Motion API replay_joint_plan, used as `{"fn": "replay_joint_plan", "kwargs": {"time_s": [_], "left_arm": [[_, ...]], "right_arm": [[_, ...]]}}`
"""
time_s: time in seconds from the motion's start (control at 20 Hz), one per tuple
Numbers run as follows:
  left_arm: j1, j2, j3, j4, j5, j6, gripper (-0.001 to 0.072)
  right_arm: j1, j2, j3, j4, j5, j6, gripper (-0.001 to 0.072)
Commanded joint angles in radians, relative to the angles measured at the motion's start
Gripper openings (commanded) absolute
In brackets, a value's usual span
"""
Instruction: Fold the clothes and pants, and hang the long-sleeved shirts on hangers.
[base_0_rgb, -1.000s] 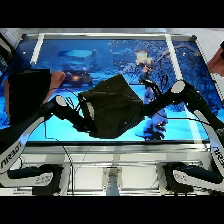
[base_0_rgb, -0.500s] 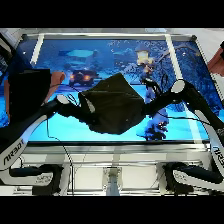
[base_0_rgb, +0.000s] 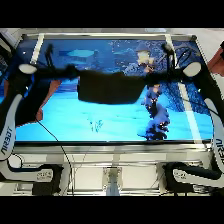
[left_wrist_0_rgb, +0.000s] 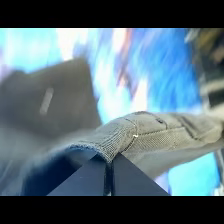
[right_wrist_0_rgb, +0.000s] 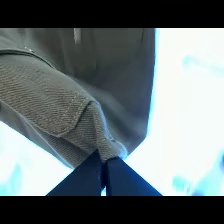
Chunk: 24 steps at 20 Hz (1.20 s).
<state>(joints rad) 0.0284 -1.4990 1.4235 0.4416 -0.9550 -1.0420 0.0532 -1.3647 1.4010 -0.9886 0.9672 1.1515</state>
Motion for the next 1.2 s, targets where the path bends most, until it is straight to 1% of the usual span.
{"fn": "replay_joint_plan", "kwargs": {"time_s": [0.0,0.05,0.1,0.15,0.25,0.3,0.35,0.45,0.55,0.6,0.65,0.75,0.9,1.05,1.15], "left_arm": [[0.003,-0.031,0.269,-0.139,0.039,0.140,0.0023],[0.002,-0.030,0.318,-0.164,0.038,0.180,0.0024],[0.003,-0.028,0.351,-0.166,0.027,0.188,0.0024],[0.003,-0.025,0.364,-0.166,-0.005,0.210,0.0024],[-0.003,-0.028,0.363,-0.136,-0.116,0.236,0.0025],[-0.010,-0.034,0.362,-0.100,-0.172,0.233,0.0024],[-0.018,-0.041,0.362,-0.050,-0.230,0.208,0.0024],[-0.056,-0.047,0.350,0.093,-0.315,0.165,0.0023],[-0.101,-0.033,0.287,0.219,-0.317,0.114,0.0022],[-0.121,-0.024,0.237,0.252,-0.314,0.095,0.0022],[-0.135,-0.009,0.177,0.266,-0.312,0.095,0.0022],[-0.151,0.056,0.010,0.295,-0.259,0.095,0.0022],[-0.137,0.222,-0.279,0.333,-0.161,0.095,0.0022],[-0.134,0.393,-0.543,0.419,-0.140,0.052,0.0023],[-0.135,0.472,-0.673,0.418,-0.137,0.048,0.0023]], "right_arm": [[-0.005,-0.033,0.216,0.053,-0.050,-0.051,0.0005],[-0.006,-0.031,0.273,0.032,-0.039,-0.055,0.0006],[-0.006,-0.030,0.320,0.003,-0.021,-0.055,0.0006],[-0.006,-0.027,0.351,-0.014,0.003,-0.055,0.0006],[-0.006,-0.023,0.370,-0.014,0.067,-0.067,0.0006],[-0.005,-0.026,0.370,-0.015,0.124,-0.070,0.0006],[-0.005,-0.031,0.369,-0.019,0.194,-0.073,0.0007],[-0.005,-0.033,0.356,-0.043,0.314,-0.076,0.0007],[-0.003,-0.032,0.315,-0.046,0.410,-0.096,0.0006],[-0.002,-0.027,0.280,-0.049,0.440,-0.098,0.0006],[0.004,-0.014,0.228,-0.062,0.457,-0.104,0.0007],[0.014,0.034,0.084,-0.091,0.445,-0.122,0.0006],[0.017,0.155,-0.195,-0.106,0.379,-0.136,0.0006],[0.017,0.278,-0.449,-0.099,0.349,-0.140,0.0007],[0.017,0.330,-0.547,-0.086,0.354,-0.140,0.0006]]}}
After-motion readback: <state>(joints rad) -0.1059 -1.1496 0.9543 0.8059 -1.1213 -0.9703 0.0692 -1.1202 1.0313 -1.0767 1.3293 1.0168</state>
